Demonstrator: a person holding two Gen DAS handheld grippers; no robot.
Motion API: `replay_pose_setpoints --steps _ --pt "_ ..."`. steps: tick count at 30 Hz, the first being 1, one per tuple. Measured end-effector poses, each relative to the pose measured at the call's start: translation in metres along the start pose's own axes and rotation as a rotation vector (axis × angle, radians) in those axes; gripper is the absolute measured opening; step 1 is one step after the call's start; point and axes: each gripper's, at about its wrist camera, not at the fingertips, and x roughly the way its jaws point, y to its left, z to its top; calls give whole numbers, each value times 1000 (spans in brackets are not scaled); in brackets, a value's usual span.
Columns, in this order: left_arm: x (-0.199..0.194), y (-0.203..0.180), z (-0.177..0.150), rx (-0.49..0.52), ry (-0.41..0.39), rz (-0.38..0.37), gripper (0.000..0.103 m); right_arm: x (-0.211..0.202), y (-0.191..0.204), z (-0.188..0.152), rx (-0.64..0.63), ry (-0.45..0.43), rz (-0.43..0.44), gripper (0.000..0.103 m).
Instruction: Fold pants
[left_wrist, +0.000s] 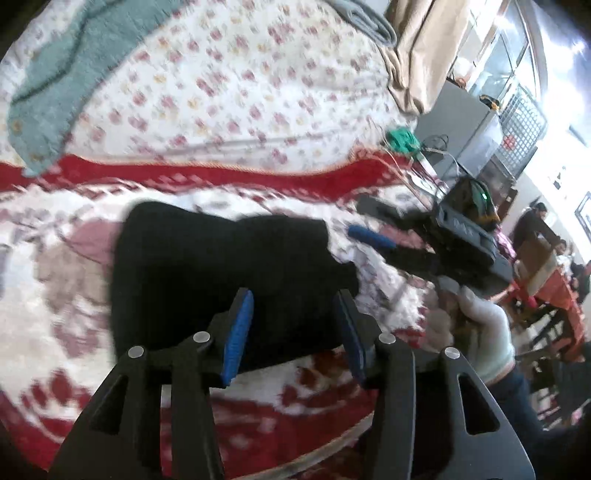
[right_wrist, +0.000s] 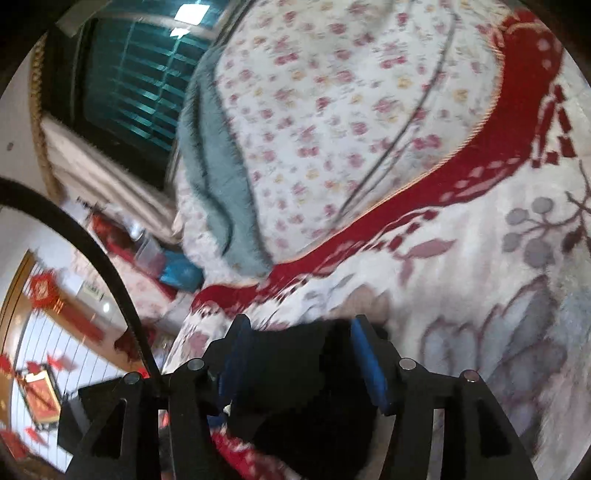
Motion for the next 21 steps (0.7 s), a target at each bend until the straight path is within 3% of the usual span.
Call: replay_pose_setpoints --steps 6,9,11,13,15,21 --pt "-6 33 5 2 -33 178 46 20 21 -22 -113 94 -125 66" --pt "10 48 10 -23 -15 200 46 35 14 -25 -122 123 -201 66" --pt "19 57 12 -59 2 187 46 47 9 -28 -109 158 -182 64" --pt "28 64 12 -82 25 205 46 52 13 -34 -163 182 -210 47" --pt "36 69 13 -101 37 220 46 49 23 -39 -237 192 -240 42" --pt "51 68 6 -77 25 263 46 47 12 -55 -269 190 -303 38"
